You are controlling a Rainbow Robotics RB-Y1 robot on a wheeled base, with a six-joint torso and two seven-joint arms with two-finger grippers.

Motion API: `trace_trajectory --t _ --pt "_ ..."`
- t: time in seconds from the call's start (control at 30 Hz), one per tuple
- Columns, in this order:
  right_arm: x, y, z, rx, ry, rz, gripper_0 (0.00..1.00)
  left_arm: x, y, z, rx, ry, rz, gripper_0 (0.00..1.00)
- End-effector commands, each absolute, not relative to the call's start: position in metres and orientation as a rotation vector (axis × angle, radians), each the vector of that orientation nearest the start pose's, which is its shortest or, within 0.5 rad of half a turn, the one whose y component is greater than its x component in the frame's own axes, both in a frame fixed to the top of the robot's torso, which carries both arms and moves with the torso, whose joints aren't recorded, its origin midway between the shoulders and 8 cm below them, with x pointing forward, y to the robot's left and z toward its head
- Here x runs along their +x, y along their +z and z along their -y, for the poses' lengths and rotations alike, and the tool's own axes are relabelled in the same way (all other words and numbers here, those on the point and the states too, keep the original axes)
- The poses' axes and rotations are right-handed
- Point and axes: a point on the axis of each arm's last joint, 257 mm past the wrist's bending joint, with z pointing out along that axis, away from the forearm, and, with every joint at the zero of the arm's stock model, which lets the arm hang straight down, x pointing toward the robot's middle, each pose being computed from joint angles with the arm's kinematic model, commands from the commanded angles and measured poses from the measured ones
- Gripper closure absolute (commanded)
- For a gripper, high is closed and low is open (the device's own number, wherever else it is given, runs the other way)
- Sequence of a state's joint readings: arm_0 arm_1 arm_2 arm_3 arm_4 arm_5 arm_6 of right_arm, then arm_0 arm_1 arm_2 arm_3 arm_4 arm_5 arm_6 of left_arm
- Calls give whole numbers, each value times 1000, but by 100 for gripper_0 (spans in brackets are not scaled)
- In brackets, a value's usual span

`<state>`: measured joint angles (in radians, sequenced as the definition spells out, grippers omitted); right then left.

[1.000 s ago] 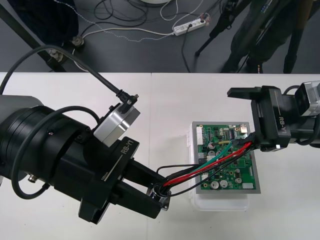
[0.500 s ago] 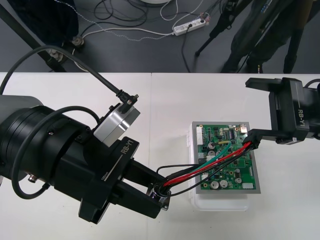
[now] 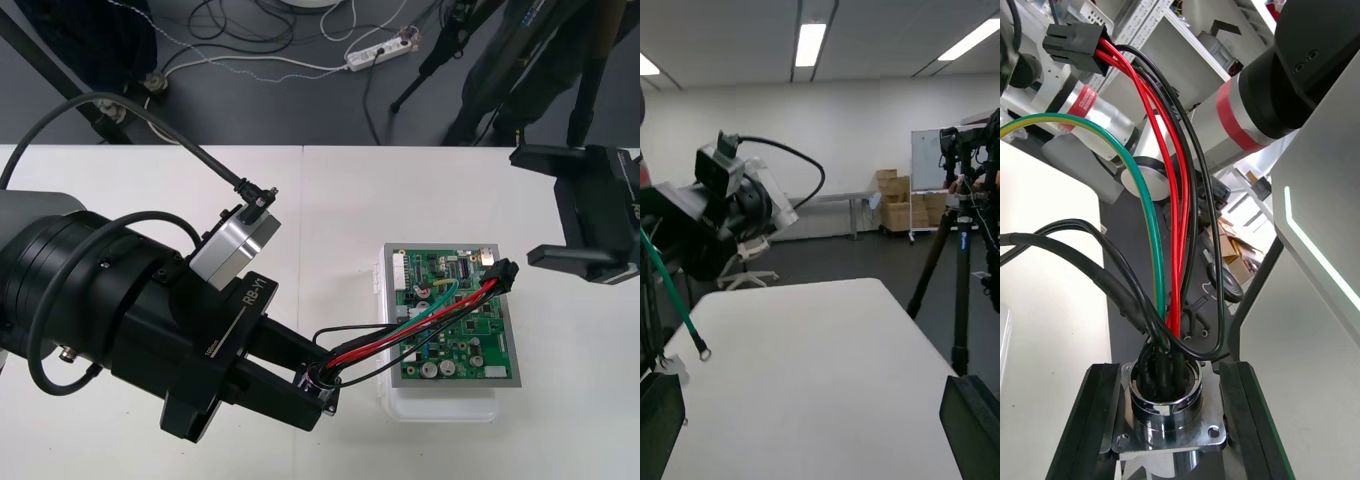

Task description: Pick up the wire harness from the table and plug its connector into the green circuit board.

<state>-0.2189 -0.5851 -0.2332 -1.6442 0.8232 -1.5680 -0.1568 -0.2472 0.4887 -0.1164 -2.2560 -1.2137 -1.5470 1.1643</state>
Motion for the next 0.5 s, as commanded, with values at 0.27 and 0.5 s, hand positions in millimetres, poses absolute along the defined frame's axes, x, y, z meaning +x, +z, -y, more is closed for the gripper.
trace_trajectory --t 0.27,0.5 --pt "318 -1 154 -1159 1217 -898 0 184 -65 -8 1487 -1551 -1613 100" --pt "316 5 150 -1163 1238 -880 0 183 -64 -7 1485 -1555 -1610 100"
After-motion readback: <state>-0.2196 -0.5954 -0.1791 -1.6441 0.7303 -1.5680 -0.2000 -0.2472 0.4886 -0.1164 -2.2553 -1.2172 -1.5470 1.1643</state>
